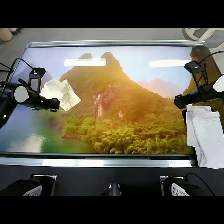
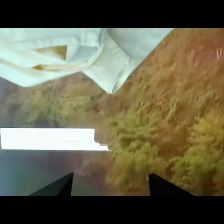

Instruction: Fold the shirts.

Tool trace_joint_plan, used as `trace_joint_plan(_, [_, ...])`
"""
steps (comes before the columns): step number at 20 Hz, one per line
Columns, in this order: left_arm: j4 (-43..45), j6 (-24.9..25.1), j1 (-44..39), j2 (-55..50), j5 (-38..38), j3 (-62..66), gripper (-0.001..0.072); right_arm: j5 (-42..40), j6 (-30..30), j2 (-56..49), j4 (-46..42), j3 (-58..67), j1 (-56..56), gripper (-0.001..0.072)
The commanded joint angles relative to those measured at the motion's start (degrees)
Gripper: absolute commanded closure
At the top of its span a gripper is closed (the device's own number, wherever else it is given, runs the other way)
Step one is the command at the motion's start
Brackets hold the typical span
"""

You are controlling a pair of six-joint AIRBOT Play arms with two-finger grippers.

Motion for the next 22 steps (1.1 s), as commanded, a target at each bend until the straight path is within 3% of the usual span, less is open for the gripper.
trace_joint_plan(1, [0.0, -0.1, -0.1, -0.2, 9.0, 0.0, 0.0123, -4.9, 0.0, 0.0, 0.1, 0.0, 0.0, 0.0040])
trace_joint_plan(3, [-0.9, -2.5, -0.2, -0.4, 14.9, 0.0, 0.0123, -4.9, 0.3, 0.0, 0.2, 0.0, 0.0, 0.0040])
trace_joint_plan(8, [0.2, -2.6, 0.8, -1.8, 30.1, 0.5, 0.0123, -5.9, 0.4, 0.0, 0.2, 0.0, 0.1, 0.0041])
trace_joint_plan(9, [0.2, -4.5, 2.8, -3.9, 30.1, 2.6, 0.0117, -5.7, 0.4, 0.0, 0.3, 0.0, 0.0, 0.0041])
trace_joint_plan(11, [-1.3, -10.2, 9.4, -11.8, 22.6, 10.8, 0.0034, -4.4, 0.4, 0.0, 1.8, 0.0, 0.1, 0.0041])
trace_joint_plan(15, [-11.4, -10.7, 19.6, -29.2, 4.2, 25.9, 0.0032, 0.2, 0.4, 0.0, 4.7, 0.0, 0.1, 0.0041])
trace_joint_plan(20, [-18.6, -10.5, 18.6, -37.3, 4.5, 26.3, 0.0033, 3.3, 0.4, 0.0, 5.3, 0.0, 0.1, 0.0042])
trace_joint_plan(21, [-18.7, -10.1, 17.7, -37.7, 5.0, 26.3, 0.0160, 3.3, 0.4, 0.0, 5.3, 0.0, 0.1, 0.0042])
trace_joint_plan(22, [-18.7, -9.5, 17.2, -37.6, 5.2, 26.3, 0.0595, 3.3, 0.4, 0.1, 5.3, 0.0, 0.1, 0.0047])
